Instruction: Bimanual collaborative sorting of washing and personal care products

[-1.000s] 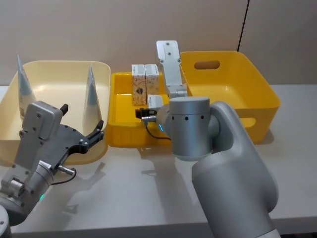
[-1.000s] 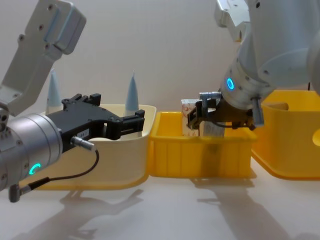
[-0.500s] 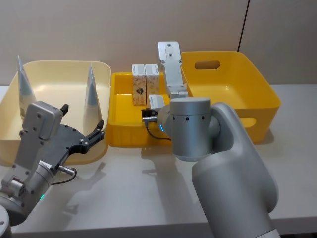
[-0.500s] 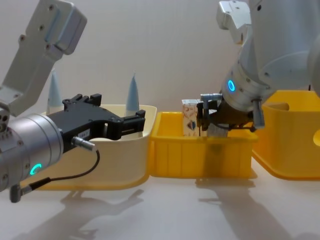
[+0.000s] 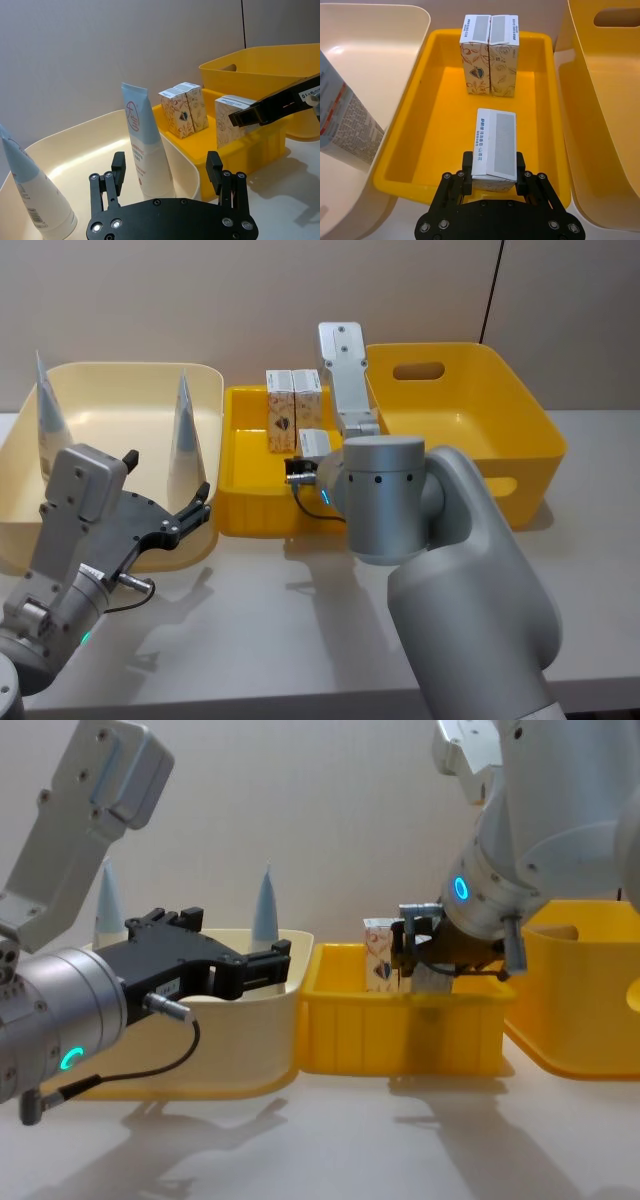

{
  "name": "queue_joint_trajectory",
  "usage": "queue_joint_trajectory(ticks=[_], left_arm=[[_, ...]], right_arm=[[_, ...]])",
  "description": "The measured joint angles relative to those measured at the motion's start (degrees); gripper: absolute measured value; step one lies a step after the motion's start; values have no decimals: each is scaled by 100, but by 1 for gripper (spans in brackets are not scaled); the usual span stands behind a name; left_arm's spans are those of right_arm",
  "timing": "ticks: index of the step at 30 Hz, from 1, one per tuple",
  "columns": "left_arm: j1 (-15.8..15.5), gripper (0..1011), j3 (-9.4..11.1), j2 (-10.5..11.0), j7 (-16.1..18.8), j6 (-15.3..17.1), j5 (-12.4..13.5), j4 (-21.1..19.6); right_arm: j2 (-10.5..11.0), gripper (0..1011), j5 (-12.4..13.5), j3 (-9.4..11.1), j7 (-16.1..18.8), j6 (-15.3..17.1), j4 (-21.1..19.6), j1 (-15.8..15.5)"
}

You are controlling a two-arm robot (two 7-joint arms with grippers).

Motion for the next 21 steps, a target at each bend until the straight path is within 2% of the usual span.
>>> queue_joint_trajectory(ticks=[10, 21], left_arm=[[0, 1002, 0, 0, 0, 0, 0, 0], [0, 1002, 0, 0, 0, 0, 0, 0]], right_arm=[[131, 452, -44, -136, 230, -263, -233, -40], [352, 452, -98, -246, 554, -654, -680, 23]])
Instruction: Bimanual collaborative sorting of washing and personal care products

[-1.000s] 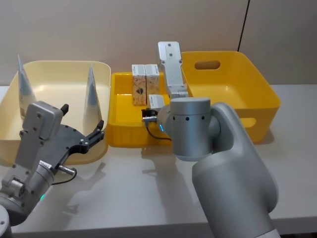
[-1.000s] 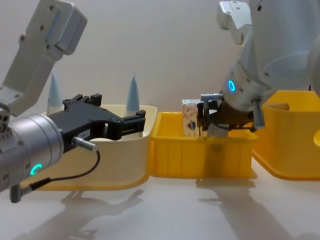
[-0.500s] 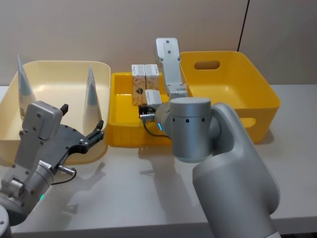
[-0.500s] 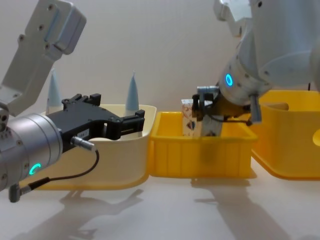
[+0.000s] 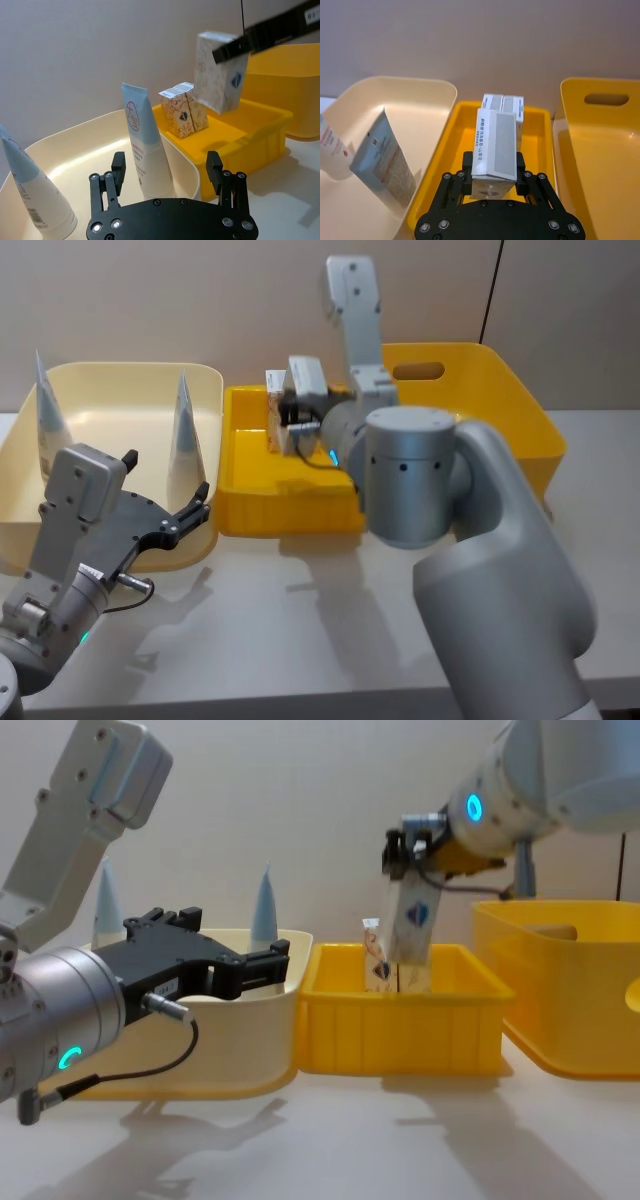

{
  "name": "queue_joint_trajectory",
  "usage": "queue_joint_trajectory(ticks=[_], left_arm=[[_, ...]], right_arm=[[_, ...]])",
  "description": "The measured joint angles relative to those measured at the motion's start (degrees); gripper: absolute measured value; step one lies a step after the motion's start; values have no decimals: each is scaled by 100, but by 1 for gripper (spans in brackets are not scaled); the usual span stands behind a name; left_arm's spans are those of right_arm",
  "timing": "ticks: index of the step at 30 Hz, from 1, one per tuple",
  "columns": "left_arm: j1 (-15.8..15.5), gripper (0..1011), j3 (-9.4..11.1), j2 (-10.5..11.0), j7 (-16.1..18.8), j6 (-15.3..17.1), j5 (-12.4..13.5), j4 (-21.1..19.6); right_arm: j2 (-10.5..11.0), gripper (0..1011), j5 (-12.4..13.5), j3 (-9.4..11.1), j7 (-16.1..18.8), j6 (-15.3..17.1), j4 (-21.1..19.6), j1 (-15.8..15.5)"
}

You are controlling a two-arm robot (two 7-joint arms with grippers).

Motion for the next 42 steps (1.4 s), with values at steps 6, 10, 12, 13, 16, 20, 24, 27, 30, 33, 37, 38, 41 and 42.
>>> queue_joint_trajectory(ticks=[6, 10, 12, 13, 16, 20, 24, 27, 30, 33, 37, 38, 41, 42], left_arm=[[0, 1002, 0, 0, 0, 0, 0, 0], [0, 1003, 0, 0, 0, 0, 0, 0], [0, 1002, 0, 0, 0, 0, 0, 0], [0, 1002, 0, 0, 0, 0, 0, 0], [0, 1003, 0, 0, 0, 0, 0, 0], [0, 1002, 0, 0, 0, 0, 0, 0], [0, 1002, 0, 0, 0, 0, 0, 0], [0, 1002, 0, 0, 0, 0, 0, 0], [0, 1003, 0, 0, 0, 0, 0, 0], [0, 1002, 0, 0, 0, 0, 0, 0], [0, 1002, 0, 0, 0, 0, 0, 0], [0, 1002, 0, 0, 0, 0, 0, 0], [0, 1002, 0, 0, 0, 0, 1, 0], [0, 1002, 0, 0, 0, 0, 0, 0]], right_arm=[[130, 452, -30, -3, 151, -175, -237, 91], [269, 452, -70, 29, 273, -297, -426, 196], [333, 452, -85, 51, 312, -335, -495, 243], [407, 452, -105, 83, 358, -376, -557, 289], [517, 452, -133, 135, 416, -428, -628, 351], [771, 452, -196, 278, 524, -503, -762, 449], [983, 452, -240, 428, 595, -523, -828, 477], [1125, 452, -262, 536, 640, -501, -857, 477], [1252, 452, -277, 647, 681, -436, -869, 456], [1349, 452, -280, 732, 727, -354, -870, 425], [1437, 452, -273, 820, 798, -221, -844, 384], [1450, 452, -266, 833, 820, -189, -834, 376], [1486, 452, -245, 874, 878, -72, -781, 354], [1501, 452, -230, 891, 910, -13, -743, 345]])
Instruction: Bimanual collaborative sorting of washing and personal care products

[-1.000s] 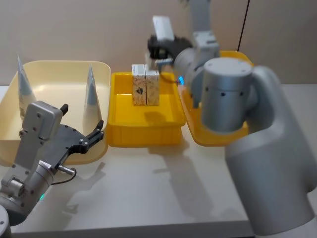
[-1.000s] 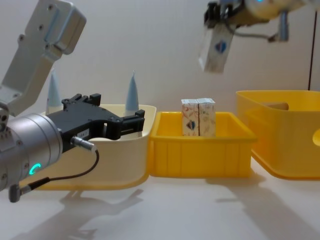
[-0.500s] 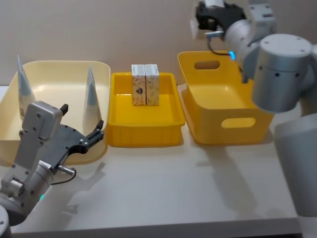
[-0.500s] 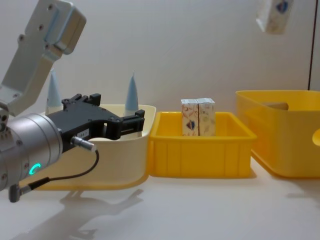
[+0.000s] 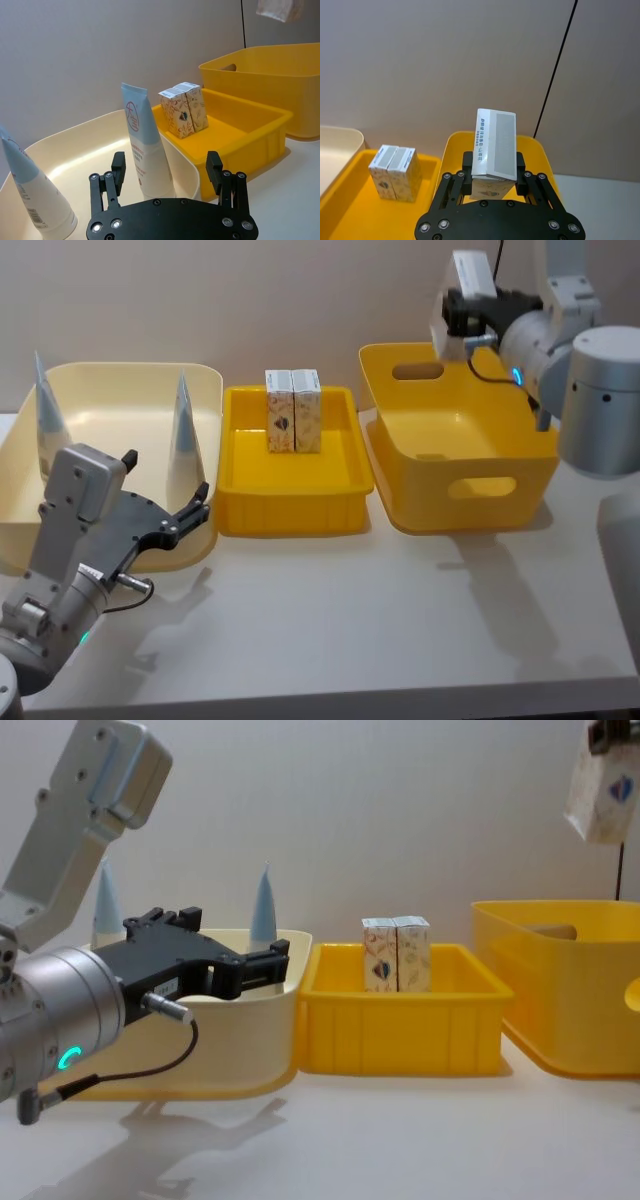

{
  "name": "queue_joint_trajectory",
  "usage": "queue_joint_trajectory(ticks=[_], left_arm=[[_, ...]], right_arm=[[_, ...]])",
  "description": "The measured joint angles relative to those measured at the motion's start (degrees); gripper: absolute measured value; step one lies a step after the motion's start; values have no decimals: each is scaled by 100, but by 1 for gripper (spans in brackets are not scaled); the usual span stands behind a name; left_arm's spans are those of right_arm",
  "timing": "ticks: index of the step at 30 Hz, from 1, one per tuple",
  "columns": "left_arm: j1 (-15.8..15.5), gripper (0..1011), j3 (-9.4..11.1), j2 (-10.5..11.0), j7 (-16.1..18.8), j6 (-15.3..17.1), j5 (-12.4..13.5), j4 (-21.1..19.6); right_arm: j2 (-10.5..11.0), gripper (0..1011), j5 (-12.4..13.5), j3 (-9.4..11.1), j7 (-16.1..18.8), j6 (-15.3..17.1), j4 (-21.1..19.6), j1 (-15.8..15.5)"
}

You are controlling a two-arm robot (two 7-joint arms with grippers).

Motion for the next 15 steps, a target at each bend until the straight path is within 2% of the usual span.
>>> queue_joint_trajectory(ticks=[6, 9, 10, 12, 13, 15], left_arm=[[0, 1002, 0, 0, 0, 0, 0, 0], [0, 1002, 0, 0, 0, 0, 0, 0], [0, 1002, 0, 0, 0, 0, 0, 0], [0, 1002, 0, 0, 0, 0, 0, 0], [0, 1002, 0, 0, 0, 0, 0, 0], [0, 1002, 0, 0, 0, 0, 0, 0]], right_arm=[[14, 464, 74, 34, 137, 258, 182, -12], [10, 526, 100, 37, 185, 343, 268, -11], [6, 584, 118, 38, 222, 403, 324, -9], [-3, 624, 134, 39, 252, 446, 389, -7], [-9, 684, 148, 40, 277, 480, 438, -3], [-20, 738, 163, 41, 312, 526, 497, 1]])
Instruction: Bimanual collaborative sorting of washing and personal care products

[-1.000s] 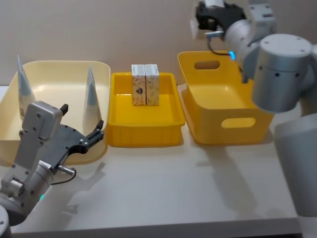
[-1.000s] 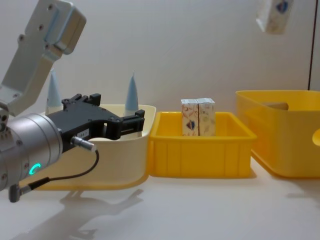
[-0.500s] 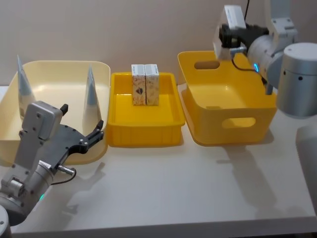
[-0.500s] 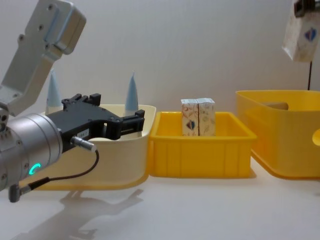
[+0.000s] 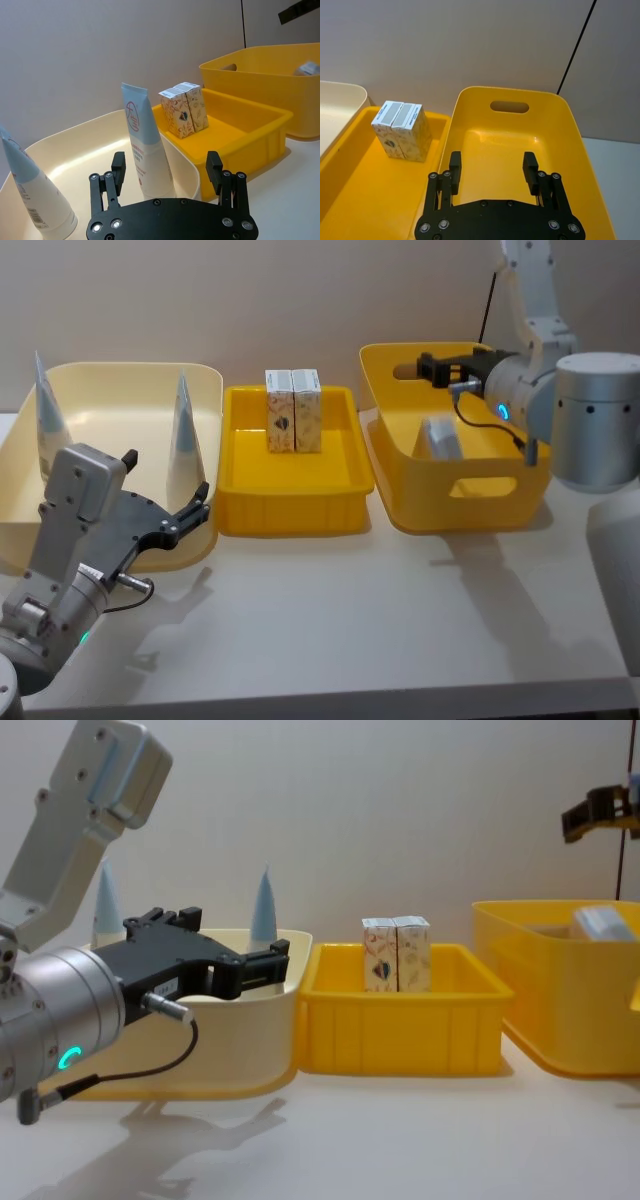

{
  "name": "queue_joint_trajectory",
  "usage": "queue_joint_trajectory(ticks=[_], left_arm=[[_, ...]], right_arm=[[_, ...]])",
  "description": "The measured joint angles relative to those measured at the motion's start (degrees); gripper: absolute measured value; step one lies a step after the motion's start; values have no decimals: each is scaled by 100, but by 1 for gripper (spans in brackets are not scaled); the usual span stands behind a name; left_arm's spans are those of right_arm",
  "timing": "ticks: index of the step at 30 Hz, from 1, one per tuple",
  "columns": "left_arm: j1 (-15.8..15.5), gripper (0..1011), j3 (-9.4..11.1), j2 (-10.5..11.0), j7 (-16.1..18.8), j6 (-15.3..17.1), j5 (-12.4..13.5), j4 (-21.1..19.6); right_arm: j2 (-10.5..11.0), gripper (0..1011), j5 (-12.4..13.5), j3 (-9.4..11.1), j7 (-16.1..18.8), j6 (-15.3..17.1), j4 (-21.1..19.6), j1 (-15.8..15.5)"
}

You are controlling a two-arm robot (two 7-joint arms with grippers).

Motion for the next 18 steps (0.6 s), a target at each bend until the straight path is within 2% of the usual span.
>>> queue_joint_trajectory(ticks=[6, 10, 18], left_arm=[[0, 1002, 0, 0, 0, 0, 0, 0], [0, 1002, 0, 0, 0, 0, 0, 0], [0, 1002, 0, 0, 0, 0, 0, 0]], right_arm=[[-17, 916, 32, 4, 63, 94, 122, 7], [-23, 995, 43, 6, 92, 133, 170, 8], [-34, 1001, 60, 7, 130, 182, 238, 13]])
